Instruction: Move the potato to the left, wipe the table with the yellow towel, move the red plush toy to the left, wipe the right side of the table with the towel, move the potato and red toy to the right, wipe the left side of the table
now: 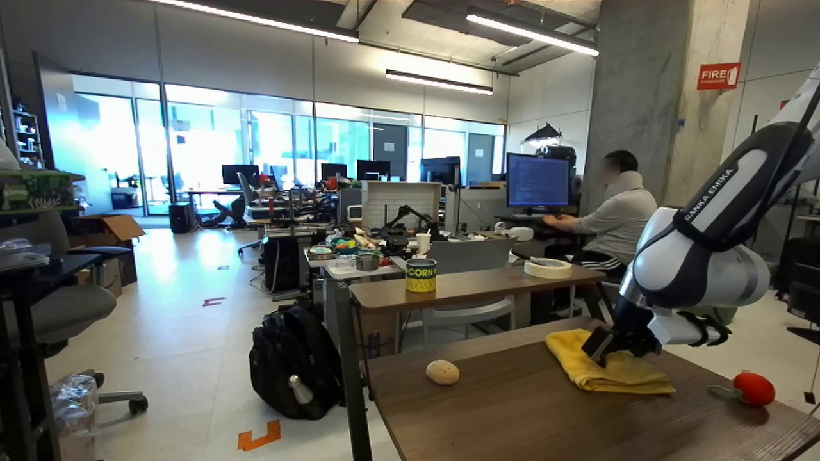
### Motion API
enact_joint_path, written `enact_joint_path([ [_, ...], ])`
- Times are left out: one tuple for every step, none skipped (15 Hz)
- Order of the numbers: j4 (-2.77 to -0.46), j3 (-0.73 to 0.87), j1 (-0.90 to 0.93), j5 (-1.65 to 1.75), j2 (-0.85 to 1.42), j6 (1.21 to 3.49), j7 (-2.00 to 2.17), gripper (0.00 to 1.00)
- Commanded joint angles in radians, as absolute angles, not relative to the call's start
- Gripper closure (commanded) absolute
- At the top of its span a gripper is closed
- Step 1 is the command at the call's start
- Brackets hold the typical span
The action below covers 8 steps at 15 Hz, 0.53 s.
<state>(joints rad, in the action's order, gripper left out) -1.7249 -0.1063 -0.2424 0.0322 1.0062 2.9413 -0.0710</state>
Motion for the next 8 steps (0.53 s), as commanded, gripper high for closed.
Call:
enact_joint_path([
  [-1.644,-0.094,-0.205,-0.001,1.045,2.849,-0.069,0.0],
  [-1.63,-0.088,-0.184,0.005,1.052,2.822,-0.067,0.0],
  [-1.615,-0.087,-0.159,0.007,1.062,2.803,-0.061,0.0],
  [-1.601,-0.086,-0.132,0.012,1.072,2.781,-0.058,0.0],
  [-1.592,-0.084,-0.101,0.017,1.08,2.768,-0.053,0.0],
  [-1.587,-0.083,-0.074,0.021,1.085,2.758,-0.05,0.0],
  [-1.591,-0.085,-0.048,0.026,1.087,2.759,-0.054,0.0],
  [-1.604,-0.082,-0.022,0.029,1.079,2.756,-0.05,0.0],
])
